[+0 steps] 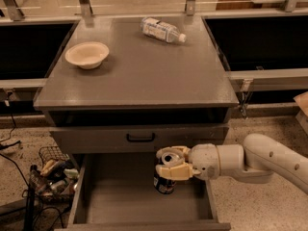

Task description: Place pepsi can into middle drawer

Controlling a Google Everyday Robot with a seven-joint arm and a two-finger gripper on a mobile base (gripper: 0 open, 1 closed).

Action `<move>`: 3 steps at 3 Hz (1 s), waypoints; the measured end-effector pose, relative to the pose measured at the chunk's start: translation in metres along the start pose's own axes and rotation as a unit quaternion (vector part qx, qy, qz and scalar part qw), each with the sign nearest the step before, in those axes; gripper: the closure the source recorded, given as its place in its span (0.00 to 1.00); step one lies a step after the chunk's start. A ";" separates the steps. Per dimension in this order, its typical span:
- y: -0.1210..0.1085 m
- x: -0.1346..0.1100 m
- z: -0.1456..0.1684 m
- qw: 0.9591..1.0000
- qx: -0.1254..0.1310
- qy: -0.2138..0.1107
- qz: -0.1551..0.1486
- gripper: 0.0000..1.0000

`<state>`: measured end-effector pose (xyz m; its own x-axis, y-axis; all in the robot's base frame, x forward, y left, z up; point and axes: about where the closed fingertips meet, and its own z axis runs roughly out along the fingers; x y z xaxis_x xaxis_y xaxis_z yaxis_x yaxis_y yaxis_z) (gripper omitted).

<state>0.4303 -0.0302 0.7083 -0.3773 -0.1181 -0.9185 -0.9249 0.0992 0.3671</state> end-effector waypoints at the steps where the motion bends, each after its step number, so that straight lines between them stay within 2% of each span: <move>1: -0.007 0.003 0.005 1.000 0.021 -0.002 -0.003 1.00; 3: -0.024 0.011 0.014 0.998 0.063 -0.020 -0.011 1.00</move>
Offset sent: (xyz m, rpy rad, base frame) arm 0.0255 0.0086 -0.0246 -0.0129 -0.0572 -0.1642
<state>0.4490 -0.0204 0.6879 -0.3524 -0.0820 -0.9322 -0.9187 0.2202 0.3279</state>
